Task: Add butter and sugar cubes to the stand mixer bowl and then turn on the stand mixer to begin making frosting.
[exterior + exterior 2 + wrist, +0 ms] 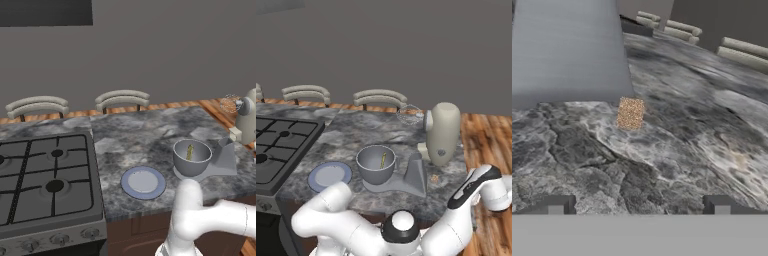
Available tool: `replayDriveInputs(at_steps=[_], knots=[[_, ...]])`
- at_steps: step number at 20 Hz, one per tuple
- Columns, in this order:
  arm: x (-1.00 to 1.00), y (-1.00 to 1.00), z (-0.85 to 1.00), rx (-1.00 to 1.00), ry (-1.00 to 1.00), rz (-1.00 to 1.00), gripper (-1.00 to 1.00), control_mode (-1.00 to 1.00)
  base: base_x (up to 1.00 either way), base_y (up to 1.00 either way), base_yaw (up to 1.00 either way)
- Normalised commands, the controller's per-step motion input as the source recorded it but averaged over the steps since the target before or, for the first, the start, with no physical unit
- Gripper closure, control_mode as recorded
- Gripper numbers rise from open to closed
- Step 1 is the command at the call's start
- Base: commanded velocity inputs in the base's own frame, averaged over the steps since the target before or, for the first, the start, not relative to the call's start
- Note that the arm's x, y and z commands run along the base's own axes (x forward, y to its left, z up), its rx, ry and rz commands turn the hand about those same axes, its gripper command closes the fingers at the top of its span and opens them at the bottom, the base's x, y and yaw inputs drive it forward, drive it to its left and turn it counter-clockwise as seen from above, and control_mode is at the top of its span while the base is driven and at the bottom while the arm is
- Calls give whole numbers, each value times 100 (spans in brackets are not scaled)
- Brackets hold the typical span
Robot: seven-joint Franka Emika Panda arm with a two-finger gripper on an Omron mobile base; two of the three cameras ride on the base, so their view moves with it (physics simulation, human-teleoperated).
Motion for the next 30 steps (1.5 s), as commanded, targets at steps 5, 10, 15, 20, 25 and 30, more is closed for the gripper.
replayDriveInputs(at_steps=[5,10,15,20,25,30], knots=[[44,-39,-24,3,0,7,-100,-100,0,0,0],[8,-33,-37,1,0,4,-100,-100,0,0,0],[-19,-25,-48,0,0,1,-100,-100,0,0,0],[-58,-15,-46,0,-2,0,-100,-100,0,0,0],[-57,-7,-40,0,-5,0,-100,-100,0,0,0],[-34,1,-31,0,-3,0,-100,-100,0,0,0]])
